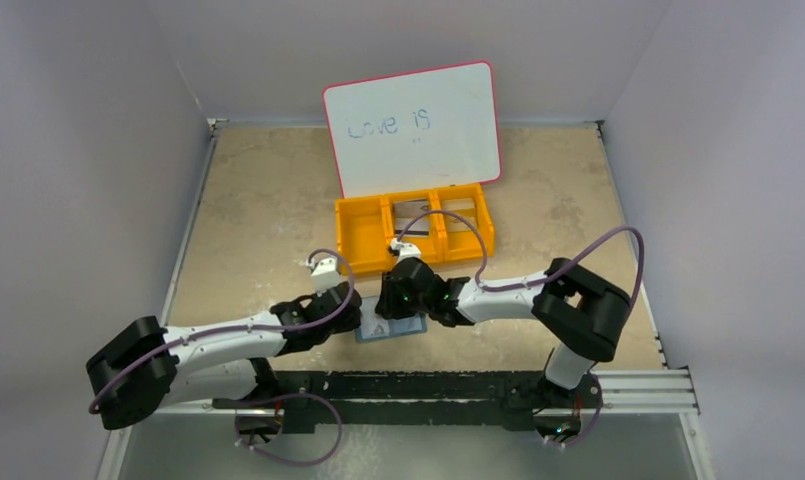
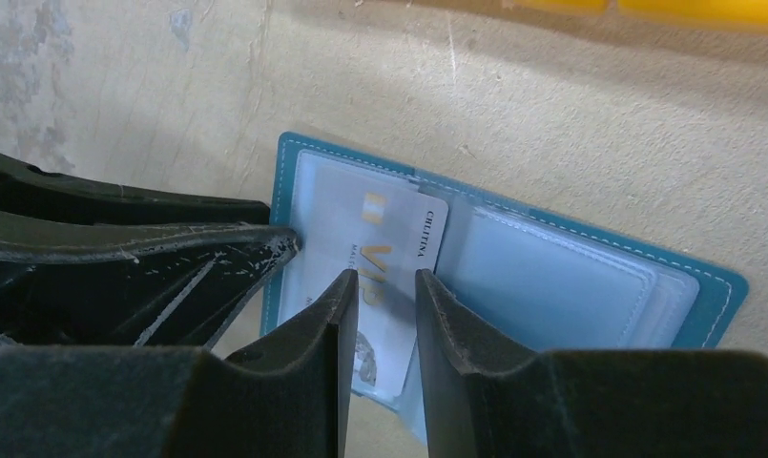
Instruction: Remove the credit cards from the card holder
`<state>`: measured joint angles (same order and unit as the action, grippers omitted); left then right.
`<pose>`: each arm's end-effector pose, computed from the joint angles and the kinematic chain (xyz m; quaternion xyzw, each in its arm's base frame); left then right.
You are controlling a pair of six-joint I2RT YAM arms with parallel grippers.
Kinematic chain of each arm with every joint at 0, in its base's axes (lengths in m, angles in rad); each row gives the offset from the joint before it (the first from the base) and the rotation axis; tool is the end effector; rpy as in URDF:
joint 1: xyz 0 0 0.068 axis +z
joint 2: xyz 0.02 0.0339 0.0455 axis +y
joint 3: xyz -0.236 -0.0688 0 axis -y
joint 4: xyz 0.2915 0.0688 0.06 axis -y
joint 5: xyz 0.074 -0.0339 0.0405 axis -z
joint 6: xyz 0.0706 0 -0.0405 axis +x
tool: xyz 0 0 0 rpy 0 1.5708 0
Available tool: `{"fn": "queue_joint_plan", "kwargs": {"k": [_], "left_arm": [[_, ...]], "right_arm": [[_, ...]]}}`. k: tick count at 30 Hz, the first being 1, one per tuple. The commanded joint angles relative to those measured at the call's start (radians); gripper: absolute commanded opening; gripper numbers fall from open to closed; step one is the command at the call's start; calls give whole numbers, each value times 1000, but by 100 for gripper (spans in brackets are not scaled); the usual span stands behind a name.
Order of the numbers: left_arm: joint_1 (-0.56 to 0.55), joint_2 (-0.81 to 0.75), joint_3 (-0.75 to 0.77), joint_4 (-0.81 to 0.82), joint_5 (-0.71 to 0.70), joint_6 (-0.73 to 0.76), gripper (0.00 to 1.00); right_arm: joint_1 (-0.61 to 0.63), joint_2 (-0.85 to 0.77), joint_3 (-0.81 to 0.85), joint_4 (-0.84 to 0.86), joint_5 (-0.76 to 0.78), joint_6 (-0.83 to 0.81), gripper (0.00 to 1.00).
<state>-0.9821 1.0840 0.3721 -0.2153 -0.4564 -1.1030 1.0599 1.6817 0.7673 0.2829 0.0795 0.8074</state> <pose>0.1658 -0.1922 0.0672 -0.1272 0.9181 -0.1579 0.3406 0.1946 0.3358 0.0685 -0.0944 0.8862 0.3424 0.2975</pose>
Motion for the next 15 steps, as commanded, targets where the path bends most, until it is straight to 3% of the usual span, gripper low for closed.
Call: {"fn": "queue_joint_plan", "kwargs": {"k": [1, 7, 15], "left_arm": [[4, 40, 11, 54, 25, 30, 21], [4, 84, 13, 67, 32, 39, 13], [3, 86, -1, 64, 27, 42, 0]], "right_arm": [[-1, 7, 40, -118, 68, 21, 32], [10, 2, 68, -187, 149, 19, 34], [11, -8, 46, -210, 112, 67, 35]]}}
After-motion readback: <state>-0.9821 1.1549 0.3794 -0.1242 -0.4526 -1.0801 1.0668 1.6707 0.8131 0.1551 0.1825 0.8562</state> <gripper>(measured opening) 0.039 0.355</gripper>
